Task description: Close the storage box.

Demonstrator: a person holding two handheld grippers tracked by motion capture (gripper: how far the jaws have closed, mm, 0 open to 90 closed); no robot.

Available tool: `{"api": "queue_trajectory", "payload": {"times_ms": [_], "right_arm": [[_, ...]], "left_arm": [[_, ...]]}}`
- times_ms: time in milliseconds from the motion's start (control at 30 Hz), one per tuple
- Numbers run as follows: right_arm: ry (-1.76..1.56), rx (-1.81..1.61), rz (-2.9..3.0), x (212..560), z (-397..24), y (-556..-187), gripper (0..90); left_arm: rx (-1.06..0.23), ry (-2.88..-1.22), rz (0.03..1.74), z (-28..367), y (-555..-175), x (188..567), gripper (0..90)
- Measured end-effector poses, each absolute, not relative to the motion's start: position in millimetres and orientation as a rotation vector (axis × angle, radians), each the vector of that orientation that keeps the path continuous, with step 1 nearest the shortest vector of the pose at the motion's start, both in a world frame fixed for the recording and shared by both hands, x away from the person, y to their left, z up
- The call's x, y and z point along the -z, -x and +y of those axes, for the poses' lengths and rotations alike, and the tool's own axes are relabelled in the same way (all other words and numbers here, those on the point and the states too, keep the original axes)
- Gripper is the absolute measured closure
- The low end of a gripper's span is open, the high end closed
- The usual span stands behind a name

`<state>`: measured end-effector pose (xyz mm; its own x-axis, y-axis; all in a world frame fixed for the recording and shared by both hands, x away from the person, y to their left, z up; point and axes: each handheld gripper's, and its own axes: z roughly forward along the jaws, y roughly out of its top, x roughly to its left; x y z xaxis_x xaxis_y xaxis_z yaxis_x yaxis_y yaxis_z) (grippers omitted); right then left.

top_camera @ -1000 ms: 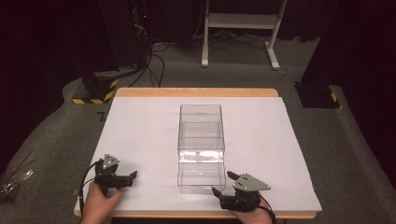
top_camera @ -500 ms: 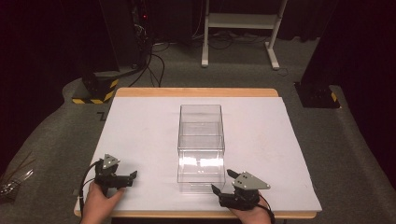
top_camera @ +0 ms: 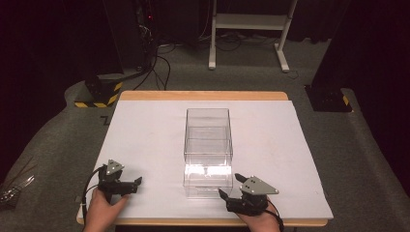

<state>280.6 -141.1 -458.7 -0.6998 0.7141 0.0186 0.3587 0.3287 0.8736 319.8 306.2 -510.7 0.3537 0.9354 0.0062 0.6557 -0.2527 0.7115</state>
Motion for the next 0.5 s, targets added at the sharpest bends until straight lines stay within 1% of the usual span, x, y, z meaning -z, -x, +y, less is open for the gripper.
{"api": "queue_trajectory", "payload": {"times_ms": [500], "right_arm": [[-0.964, -1.291, 2.225, 459.5, -140.9, -291.0, 22.6]], "left_arm": [[-0.584, -2.002, 1.379, 306.2, -319.7, 510.7, 0.5]]}}
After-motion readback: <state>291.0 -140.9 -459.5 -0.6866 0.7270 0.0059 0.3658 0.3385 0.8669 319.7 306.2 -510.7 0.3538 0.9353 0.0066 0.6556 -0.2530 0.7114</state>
